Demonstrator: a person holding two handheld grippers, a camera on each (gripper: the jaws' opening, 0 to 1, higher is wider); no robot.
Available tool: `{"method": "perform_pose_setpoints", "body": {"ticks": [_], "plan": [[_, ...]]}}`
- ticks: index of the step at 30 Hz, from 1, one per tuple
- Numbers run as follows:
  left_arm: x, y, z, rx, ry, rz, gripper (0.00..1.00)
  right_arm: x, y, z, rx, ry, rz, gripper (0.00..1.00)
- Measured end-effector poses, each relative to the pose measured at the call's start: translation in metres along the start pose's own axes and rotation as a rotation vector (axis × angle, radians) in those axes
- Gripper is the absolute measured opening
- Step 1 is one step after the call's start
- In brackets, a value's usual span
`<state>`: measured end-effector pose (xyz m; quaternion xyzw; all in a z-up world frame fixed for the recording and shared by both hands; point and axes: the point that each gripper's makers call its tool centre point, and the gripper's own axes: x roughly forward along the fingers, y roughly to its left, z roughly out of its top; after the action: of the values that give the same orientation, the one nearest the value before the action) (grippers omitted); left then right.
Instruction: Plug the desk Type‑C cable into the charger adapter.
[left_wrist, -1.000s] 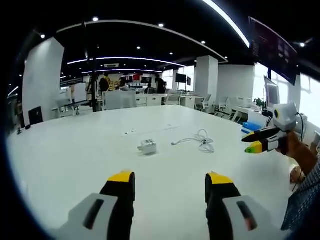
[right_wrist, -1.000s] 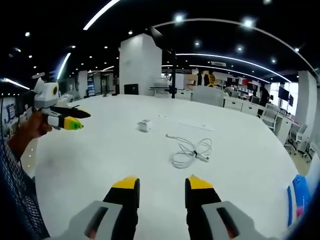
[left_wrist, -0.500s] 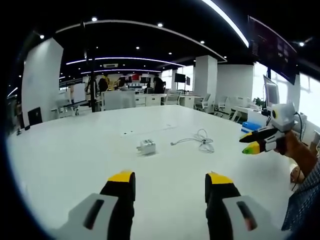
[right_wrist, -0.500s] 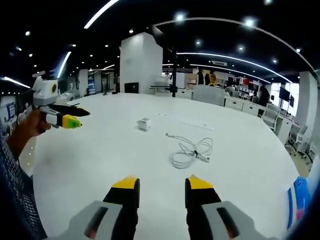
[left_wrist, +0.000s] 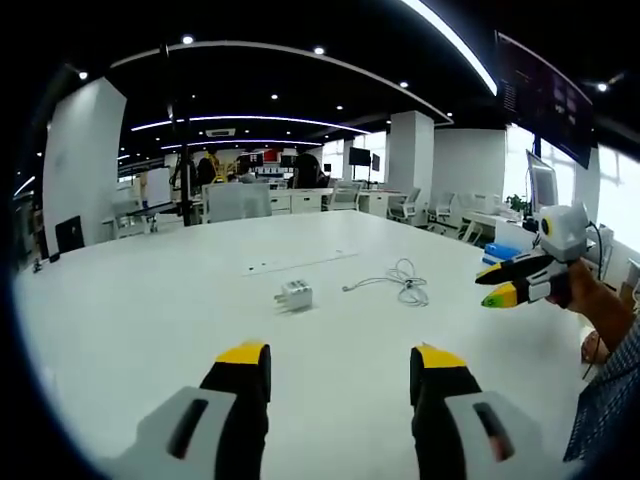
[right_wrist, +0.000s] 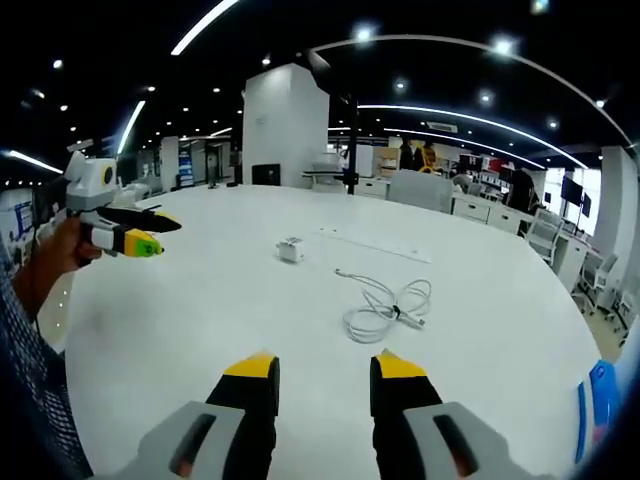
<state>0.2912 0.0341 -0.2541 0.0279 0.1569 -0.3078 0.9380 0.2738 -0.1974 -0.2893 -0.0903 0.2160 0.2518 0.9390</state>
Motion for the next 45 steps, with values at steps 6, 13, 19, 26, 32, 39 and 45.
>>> {"method": "perform_pose_setpoints", "body": {"ticks": [6,13,19,26,32,39,45], "plan": [[0.002,-0.001,0.001,0.004,0.001,-0.008,0.56,0.004,0.002,-0.001,0.005,0.003,0.02,0.38],[0.007,0.0,0.006,0.018,-0.004,-0.017,0.56,0.009,0.0,0.004,-0.012,0.007,0.022,0.38],[0.012,0.0,0.011,0.026,-0.02,-0.035,0.56,0.013,-0.002,0.01,-0.025,0.012,0.032,0.38],[0.016,0.003,0.015,0.024,-0.028,-0.055,0.56,0.017,-0.003,0.015,-0.041,0.019,0.054,0.38],[0.017,0.001,0.017,0.028,-0.027,-0.081,0.57,0.019,-0.004,0.017,-0.037,0.019,0.066,0.38],[0.021,0.004,0.019,0.031,-0.028,-0.094,0.56,0.024,-0.01,0.02,-0.045,0.022,0.067,0.38],[0.024,0.006,0.017,0.015,-0.032,-0.113,0.57,0.029,-0.014,0.019,-0.031,0.022,0.079,0.38]]}}
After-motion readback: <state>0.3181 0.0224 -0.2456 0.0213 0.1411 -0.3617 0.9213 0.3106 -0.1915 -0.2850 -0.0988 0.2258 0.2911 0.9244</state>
